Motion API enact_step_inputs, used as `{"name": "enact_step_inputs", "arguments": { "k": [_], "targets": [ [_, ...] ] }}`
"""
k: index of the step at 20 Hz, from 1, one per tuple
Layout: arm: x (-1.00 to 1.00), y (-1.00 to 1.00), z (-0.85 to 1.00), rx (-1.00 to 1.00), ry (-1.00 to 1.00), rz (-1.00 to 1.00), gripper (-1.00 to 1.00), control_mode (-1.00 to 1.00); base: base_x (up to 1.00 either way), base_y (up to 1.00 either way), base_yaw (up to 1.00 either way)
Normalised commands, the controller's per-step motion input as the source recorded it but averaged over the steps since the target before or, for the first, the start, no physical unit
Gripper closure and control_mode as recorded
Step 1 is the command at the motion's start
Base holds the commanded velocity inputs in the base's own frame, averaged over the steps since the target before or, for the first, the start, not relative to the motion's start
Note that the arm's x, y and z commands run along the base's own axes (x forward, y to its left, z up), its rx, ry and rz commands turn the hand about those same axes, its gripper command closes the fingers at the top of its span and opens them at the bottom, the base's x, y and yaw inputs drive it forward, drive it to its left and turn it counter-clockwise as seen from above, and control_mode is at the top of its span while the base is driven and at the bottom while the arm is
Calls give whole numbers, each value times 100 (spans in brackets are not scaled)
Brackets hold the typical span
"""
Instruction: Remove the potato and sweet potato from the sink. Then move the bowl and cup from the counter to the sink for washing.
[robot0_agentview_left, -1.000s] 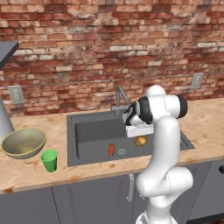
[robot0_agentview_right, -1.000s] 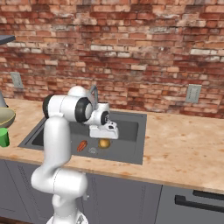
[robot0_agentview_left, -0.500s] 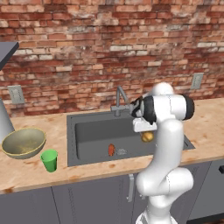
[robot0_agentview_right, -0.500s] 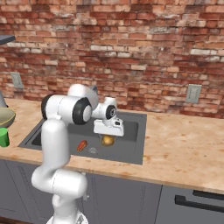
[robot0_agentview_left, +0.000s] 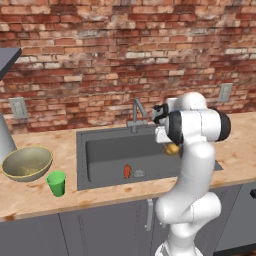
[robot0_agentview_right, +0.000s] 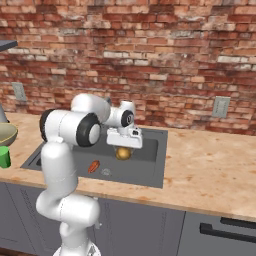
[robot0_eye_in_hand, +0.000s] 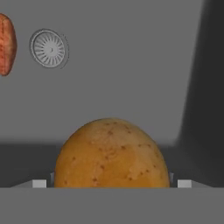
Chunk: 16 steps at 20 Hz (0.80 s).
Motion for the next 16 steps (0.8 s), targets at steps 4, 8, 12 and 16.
{"name": "enact_step_inputs", "arguments": {
  "k": [4, 8, 12, 16],
  "targets": [
    [-20, -6, 52, 0, 0, 0, 100, -100, 0, 0, 0],
    [-25, -22, 45, 0, 0, 0, 100, -100, 0, 0, 0],
    [-22, -31, 41, 0, 0, 0, 100, -100, 0, 0, 0],
    [-17, -26, 39, 0, 0, 0, 100, -100, 0, 0, 0]
  ]
}}
